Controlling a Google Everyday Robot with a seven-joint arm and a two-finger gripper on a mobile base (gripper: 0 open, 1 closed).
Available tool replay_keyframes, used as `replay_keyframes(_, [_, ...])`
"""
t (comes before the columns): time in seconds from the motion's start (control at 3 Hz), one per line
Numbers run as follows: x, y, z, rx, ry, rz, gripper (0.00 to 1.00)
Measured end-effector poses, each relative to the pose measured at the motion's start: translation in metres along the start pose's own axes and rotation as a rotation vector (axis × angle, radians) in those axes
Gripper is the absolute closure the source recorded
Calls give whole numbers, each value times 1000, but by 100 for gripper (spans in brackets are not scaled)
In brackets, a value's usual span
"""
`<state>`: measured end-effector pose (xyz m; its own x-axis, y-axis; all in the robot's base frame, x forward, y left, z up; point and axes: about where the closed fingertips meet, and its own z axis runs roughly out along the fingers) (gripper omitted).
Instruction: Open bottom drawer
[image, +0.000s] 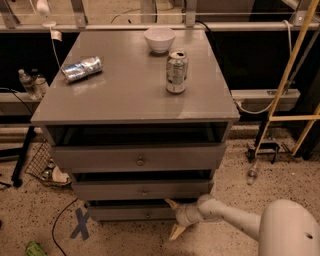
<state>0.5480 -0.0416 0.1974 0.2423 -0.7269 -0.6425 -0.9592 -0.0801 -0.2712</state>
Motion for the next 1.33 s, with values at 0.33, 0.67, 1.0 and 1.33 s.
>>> replay_keyframes(0.33, [0, -14, 15, 12, -3, -17, 0])
replay_keyframes(0.67, [1, -23, 26, 20, 3, -23, 0])
replay_keyframes(1.0, [6, -28, 37, 34, 15, -12, 0])
replay_keyframes(1.33, [9, -32, 46, 39, 25, -5, 0])
